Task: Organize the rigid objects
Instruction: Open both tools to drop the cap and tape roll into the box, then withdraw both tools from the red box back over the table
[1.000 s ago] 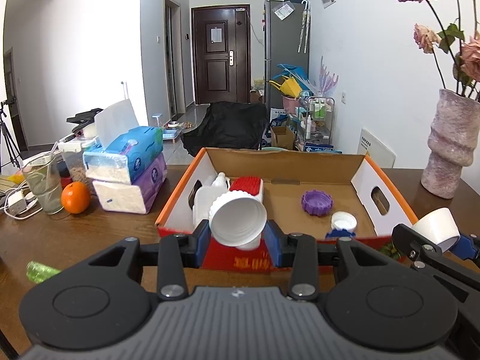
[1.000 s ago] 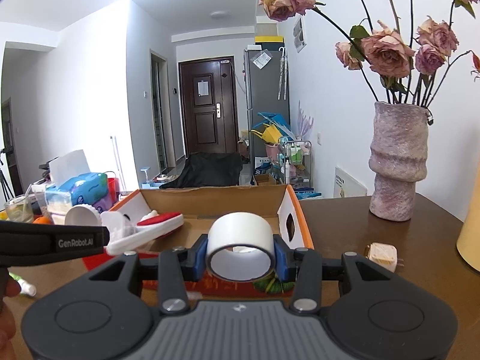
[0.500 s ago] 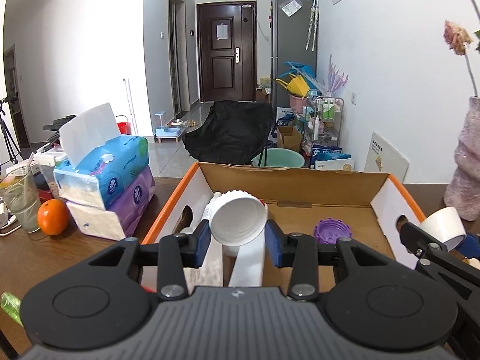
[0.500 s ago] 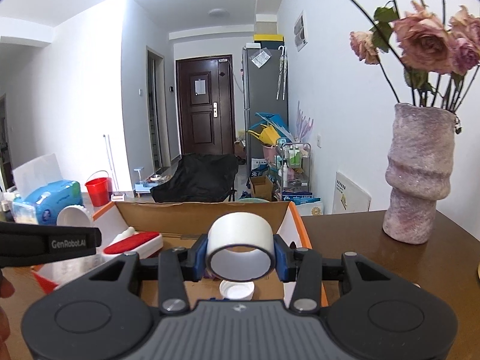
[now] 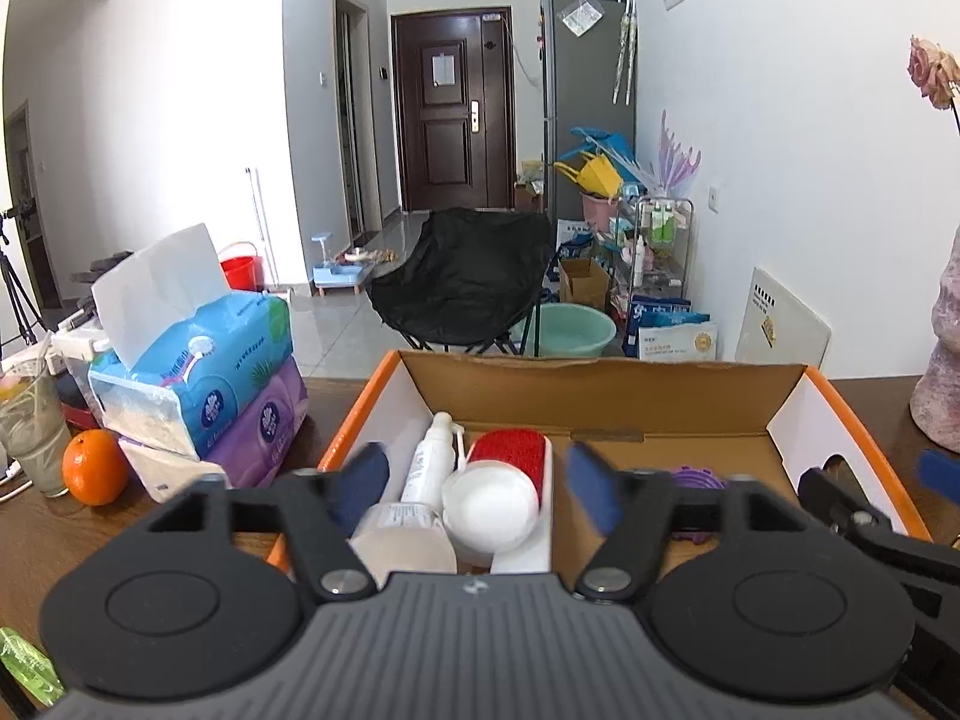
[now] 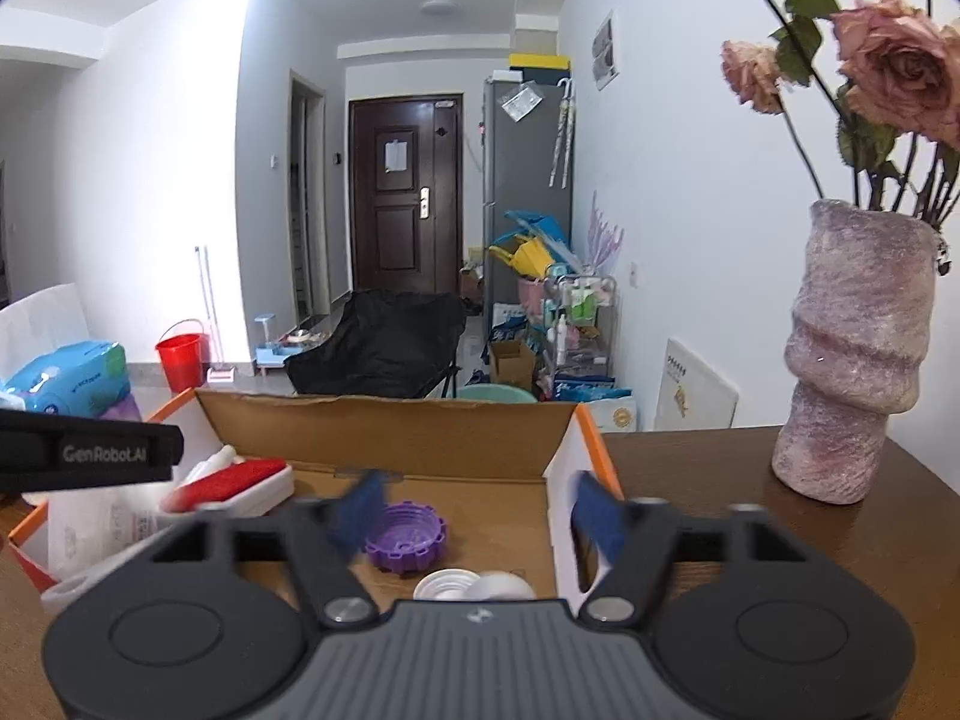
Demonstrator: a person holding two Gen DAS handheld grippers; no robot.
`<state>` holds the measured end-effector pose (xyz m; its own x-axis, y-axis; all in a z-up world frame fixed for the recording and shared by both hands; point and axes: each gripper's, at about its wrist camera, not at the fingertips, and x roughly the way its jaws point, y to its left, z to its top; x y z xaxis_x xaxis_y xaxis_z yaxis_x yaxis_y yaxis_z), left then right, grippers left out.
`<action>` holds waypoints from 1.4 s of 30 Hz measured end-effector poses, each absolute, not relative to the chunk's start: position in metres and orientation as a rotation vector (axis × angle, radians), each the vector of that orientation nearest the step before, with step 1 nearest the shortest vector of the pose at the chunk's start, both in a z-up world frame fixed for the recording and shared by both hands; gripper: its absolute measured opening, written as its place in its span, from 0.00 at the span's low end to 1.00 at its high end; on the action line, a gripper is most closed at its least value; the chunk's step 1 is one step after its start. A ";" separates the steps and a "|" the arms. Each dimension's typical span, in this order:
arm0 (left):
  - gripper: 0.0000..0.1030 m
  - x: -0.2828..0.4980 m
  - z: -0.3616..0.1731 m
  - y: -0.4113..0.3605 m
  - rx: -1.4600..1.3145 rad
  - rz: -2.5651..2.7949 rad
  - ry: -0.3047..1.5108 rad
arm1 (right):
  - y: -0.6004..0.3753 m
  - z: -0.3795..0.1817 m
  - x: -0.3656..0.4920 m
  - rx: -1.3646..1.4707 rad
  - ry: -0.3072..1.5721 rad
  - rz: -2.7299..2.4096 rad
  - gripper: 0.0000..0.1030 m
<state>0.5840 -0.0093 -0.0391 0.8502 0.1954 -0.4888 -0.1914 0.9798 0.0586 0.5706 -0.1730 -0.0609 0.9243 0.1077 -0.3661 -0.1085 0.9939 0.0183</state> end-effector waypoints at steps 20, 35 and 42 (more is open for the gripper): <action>1.00 0.559 -0.027 0.006 -0.002 0.229 0.469 | -0.194 -0.052 0.554 0.001 0.352 0.068 1.00; 1.00 0.514 -0.023 0.031 -0.010 0.276 0.446 | -0.231 -0.051 0.517 0.021 0.340 -0.008 1.00; 1.00 0.485 -0.024 0.047 -0.021 0.302 0.450 | -0.250 -0.053 0.493 0.041 0.343 -0.042 1.00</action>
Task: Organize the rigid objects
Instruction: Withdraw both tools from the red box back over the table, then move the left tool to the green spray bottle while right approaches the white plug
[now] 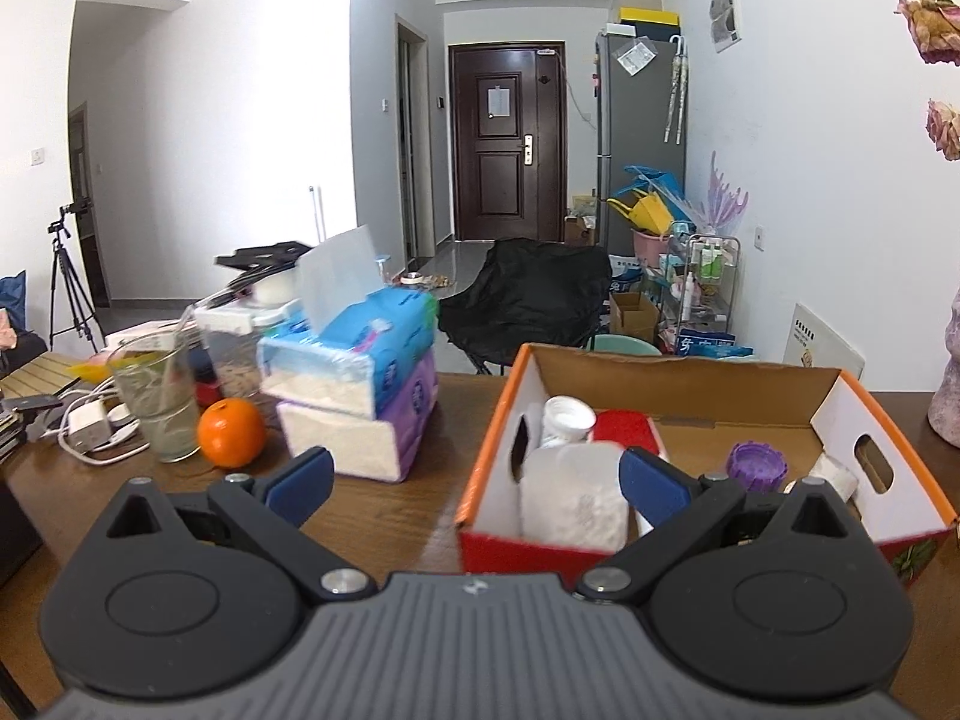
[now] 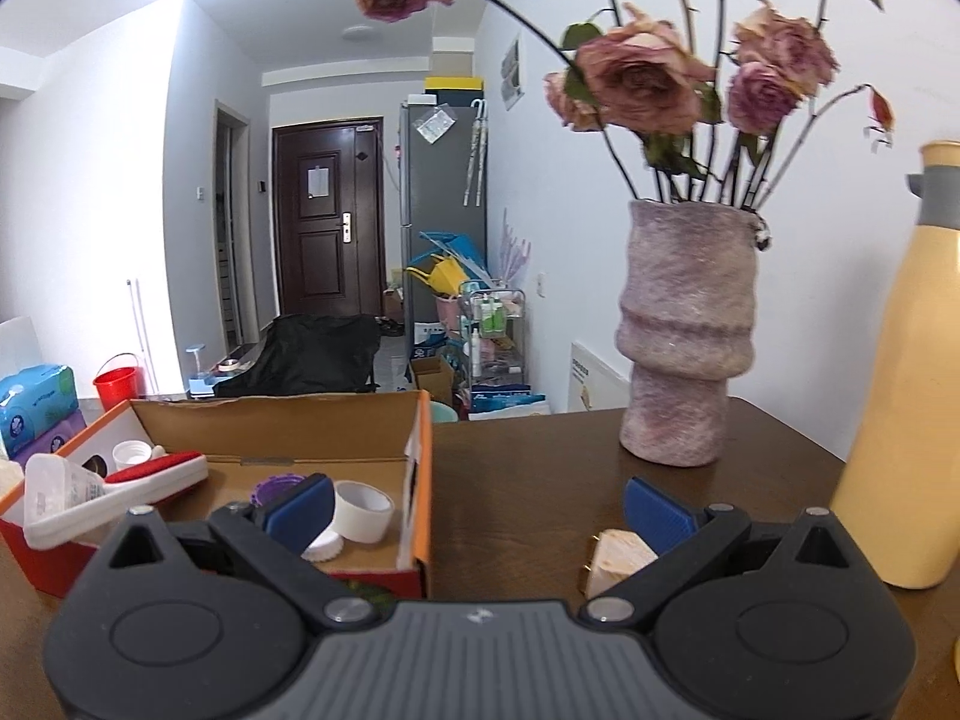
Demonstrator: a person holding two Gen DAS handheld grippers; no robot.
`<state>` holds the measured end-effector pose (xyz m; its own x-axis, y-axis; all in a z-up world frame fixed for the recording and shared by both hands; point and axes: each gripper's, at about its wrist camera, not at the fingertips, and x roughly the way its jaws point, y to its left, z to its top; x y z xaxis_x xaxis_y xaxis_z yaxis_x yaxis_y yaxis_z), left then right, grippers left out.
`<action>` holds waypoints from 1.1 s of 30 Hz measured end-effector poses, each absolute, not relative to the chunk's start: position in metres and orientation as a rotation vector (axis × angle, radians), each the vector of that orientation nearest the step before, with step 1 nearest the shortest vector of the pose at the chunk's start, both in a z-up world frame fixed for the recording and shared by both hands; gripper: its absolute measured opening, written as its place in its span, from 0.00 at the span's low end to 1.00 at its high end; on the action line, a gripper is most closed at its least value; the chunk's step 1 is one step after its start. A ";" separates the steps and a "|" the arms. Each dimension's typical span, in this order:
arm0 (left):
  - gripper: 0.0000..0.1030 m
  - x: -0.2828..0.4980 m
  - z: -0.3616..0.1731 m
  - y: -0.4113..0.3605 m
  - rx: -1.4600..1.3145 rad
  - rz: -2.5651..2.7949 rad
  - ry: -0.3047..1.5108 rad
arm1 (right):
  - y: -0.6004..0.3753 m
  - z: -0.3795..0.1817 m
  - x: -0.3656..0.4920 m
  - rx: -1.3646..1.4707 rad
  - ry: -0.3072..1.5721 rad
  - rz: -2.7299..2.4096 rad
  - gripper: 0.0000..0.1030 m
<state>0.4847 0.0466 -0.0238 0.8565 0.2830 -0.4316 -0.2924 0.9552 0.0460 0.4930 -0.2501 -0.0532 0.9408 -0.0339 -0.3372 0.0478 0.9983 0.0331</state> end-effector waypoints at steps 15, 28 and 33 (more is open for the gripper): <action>1.00 0.417 -0.030 0.085 -0.033 0.359 0.488 | -0.270 -0.067 0.437 0.059 0.390 -0.105 1.00; 1.00 0.393 -0.056 0.131 -0.013 0.405 0.579 | -0.292 -0.084 0.416 0.073 0.461 -0.187 1.00; 1.00 0.396 -0.064 0.149 -0.024 0.419 0.603 | -0.300 -0.094 0.432 0.093 0.486 -0.204 1.00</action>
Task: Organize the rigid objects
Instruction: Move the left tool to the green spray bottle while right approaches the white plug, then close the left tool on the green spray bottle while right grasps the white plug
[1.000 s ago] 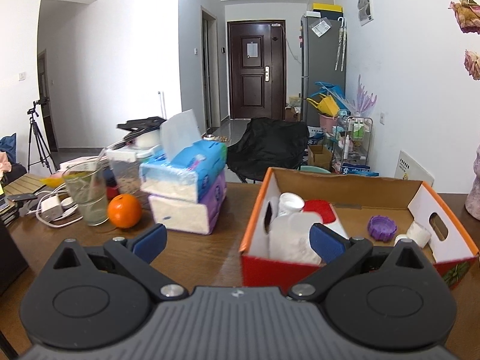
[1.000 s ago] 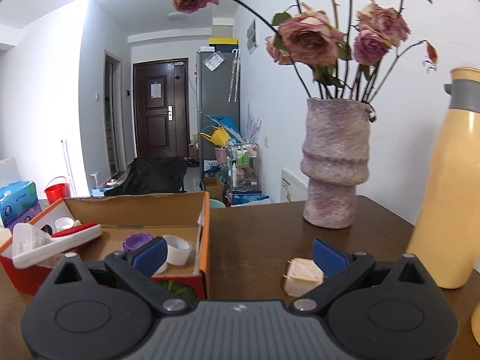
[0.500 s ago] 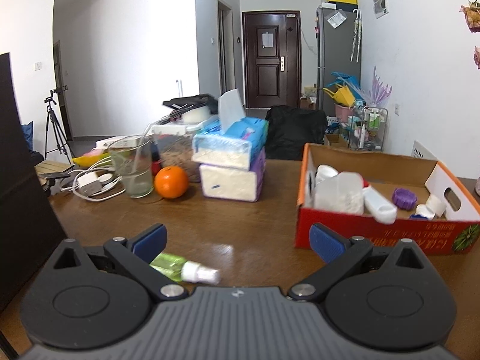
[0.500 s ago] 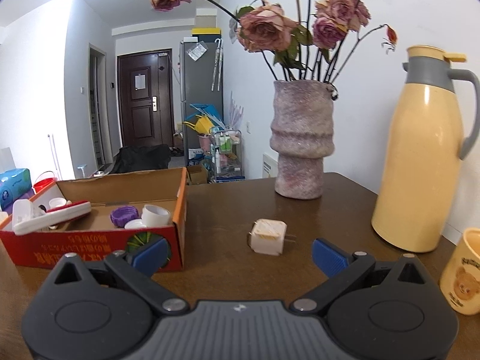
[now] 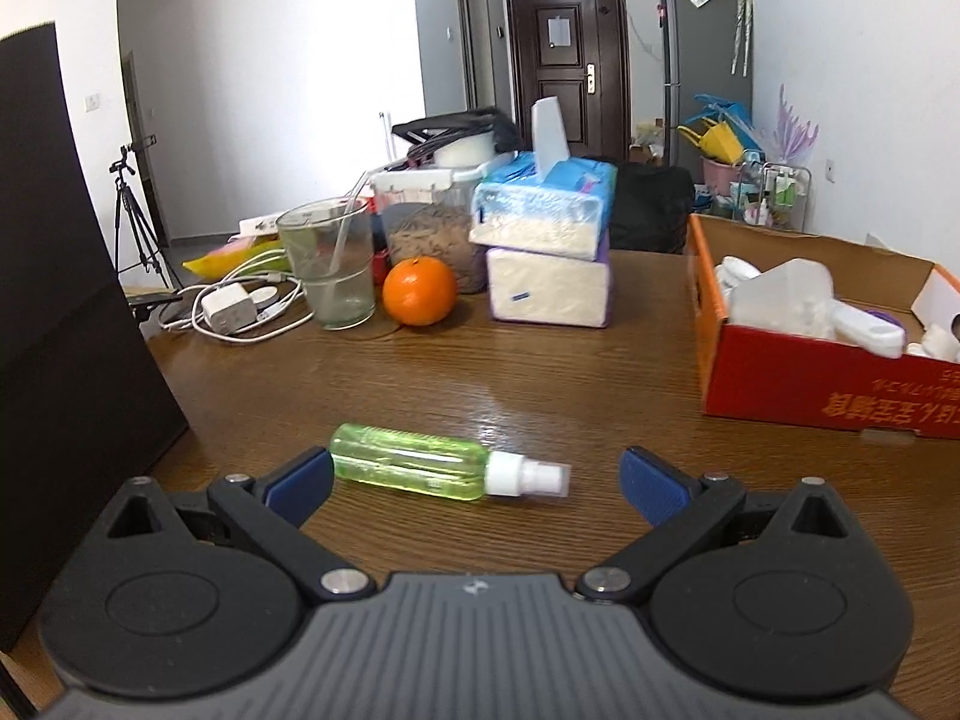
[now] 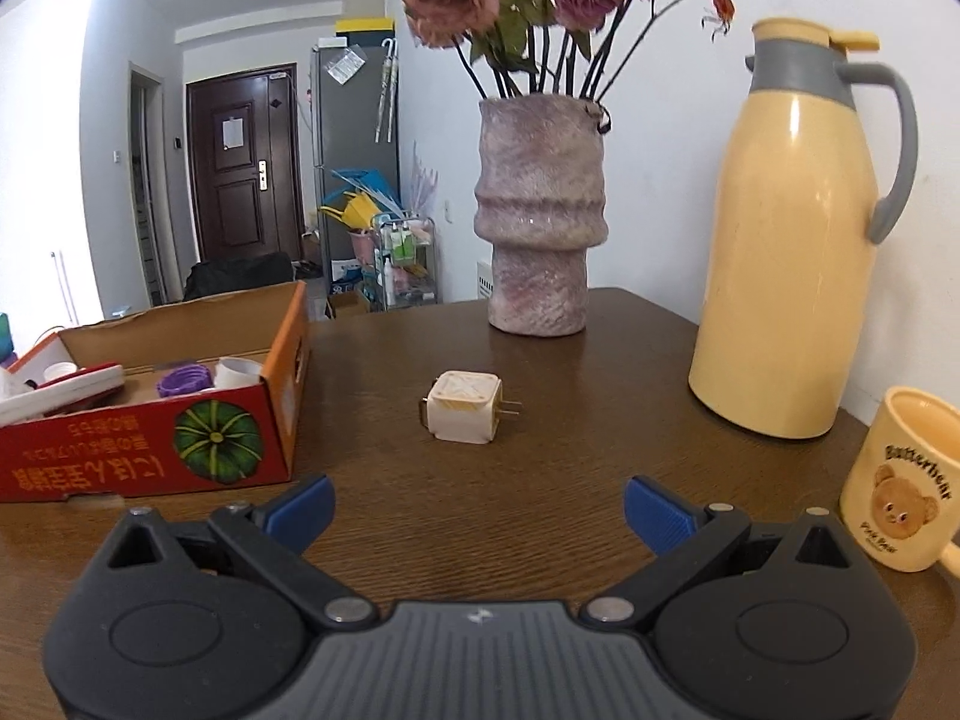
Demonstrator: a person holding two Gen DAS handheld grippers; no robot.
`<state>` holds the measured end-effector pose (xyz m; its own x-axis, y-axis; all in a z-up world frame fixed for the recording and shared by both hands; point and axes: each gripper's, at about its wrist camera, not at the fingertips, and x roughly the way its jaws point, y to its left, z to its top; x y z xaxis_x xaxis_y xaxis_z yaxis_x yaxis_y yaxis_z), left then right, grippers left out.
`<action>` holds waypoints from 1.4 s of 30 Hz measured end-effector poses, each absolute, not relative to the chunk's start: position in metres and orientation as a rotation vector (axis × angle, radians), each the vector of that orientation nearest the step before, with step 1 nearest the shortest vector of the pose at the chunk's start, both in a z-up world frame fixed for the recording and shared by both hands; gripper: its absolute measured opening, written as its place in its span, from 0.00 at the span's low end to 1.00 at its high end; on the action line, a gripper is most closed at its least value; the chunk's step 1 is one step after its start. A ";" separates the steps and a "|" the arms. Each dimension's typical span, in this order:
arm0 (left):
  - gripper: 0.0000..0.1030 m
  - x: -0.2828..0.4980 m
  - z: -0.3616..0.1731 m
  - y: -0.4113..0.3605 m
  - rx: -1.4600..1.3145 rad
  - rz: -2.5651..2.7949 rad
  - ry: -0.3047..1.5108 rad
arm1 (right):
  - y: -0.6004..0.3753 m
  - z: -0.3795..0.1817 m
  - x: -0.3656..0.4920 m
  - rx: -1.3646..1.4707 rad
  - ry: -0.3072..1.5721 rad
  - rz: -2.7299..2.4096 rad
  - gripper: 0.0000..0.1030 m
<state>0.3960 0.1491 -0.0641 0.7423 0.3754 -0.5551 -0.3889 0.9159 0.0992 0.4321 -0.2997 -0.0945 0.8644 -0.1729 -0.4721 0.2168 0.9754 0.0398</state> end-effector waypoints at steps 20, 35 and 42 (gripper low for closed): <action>1.00 0.425 -0.083 0.176 -0.002 0.412 0.636 | -0.306 -0.116 0.554 0.095 0.542 -0.296 0.97; 1.00 0.438 -0.090 0.186 0.004 0.390 0.655 | -0.317 -0.127 0.605 0.109 0.658 -0.324 0.64; 1.00 0.450 -0.100 0.190 0.012 0.339 0.682 | -0.318 -0.126 0.597 0.117 0.645 -0.341 0.63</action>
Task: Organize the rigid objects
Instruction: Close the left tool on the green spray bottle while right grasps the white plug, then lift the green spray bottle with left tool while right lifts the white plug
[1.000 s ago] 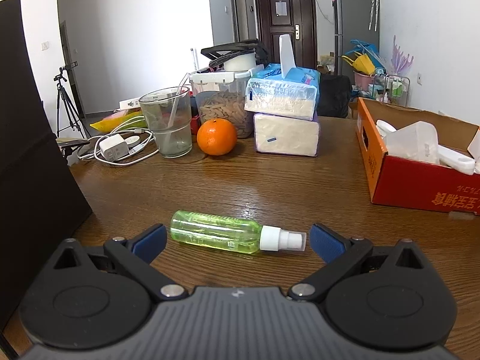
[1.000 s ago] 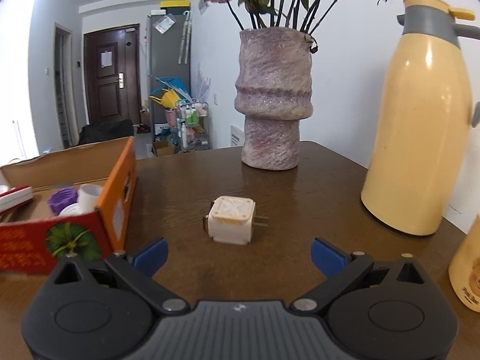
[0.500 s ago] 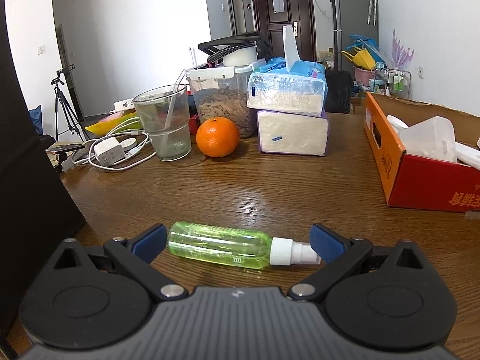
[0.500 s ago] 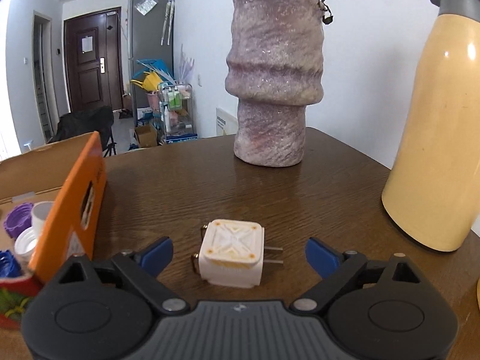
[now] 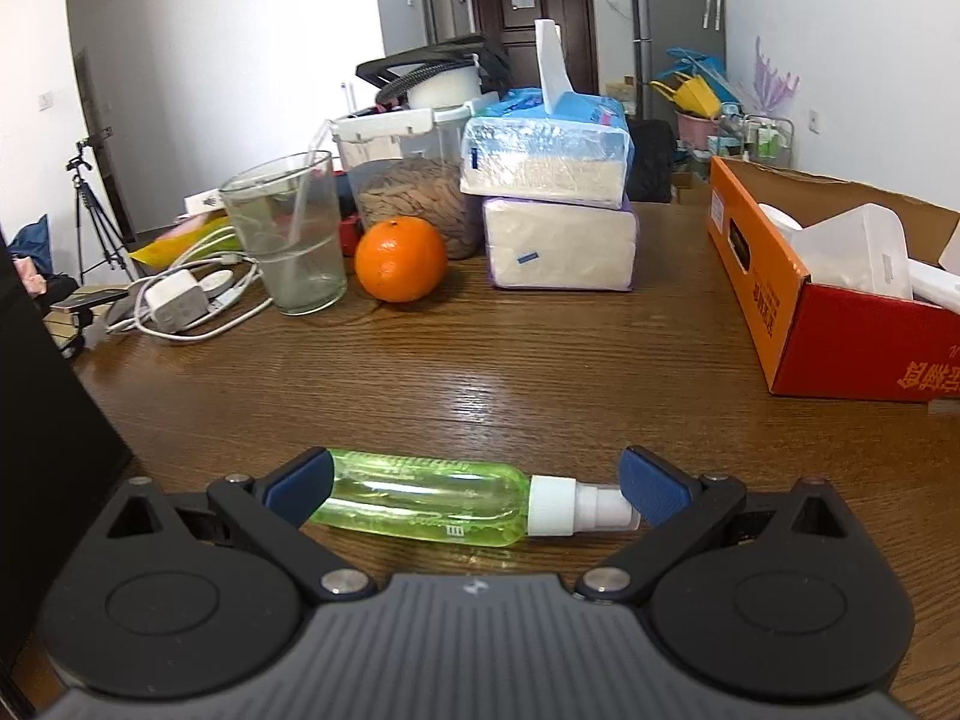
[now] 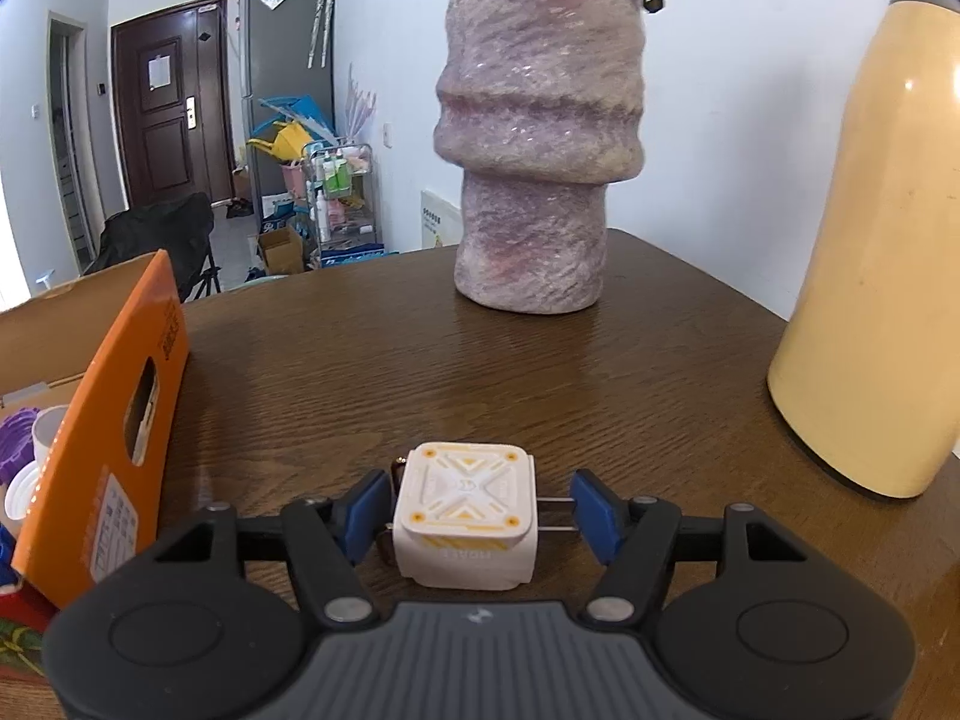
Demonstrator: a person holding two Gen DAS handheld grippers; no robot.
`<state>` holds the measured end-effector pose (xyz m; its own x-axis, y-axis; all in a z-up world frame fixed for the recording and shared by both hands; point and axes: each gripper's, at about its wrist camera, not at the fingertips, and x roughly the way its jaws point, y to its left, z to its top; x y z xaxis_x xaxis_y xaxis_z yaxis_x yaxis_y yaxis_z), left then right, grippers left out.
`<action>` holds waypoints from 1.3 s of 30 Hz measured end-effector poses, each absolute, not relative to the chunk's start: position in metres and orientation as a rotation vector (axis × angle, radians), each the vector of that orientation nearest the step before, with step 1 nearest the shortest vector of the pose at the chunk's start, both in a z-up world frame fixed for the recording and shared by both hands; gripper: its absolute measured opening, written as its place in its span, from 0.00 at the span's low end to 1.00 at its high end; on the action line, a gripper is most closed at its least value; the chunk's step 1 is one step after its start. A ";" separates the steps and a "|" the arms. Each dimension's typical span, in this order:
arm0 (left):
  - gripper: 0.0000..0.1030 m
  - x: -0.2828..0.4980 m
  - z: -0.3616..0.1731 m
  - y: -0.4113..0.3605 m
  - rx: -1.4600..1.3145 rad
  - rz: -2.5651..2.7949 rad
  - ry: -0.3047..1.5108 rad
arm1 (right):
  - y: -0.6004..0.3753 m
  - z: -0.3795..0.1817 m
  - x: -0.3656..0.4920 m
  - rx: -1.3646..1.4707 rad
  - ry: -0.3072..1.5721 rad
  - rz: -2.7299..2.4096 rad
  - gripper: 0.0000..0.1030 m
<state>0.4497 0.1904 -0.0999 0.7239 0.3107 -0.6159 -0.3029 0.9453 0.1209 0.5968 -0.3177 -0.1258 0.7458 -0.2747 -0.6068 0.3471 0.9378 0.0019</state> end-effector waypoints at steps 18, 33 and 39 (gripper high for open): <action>0.94 0.456 -0.115 0.203 -0.035 0.335 0.774 | -0.314 -0.112 0.550 0.162 0.570 -0.332 0.63; 0.30 0.429 -0.107 0.179 -0.083 0.323 0.761 | -0.304 -0.106 0.494 0.180 0.540 -0.292 0.63; 0.30 0.414 -0.102 0.167 -0.075 0.317 0.737 | -0.297 -0.104 0.473 0.179 0.532 -0.258 0.63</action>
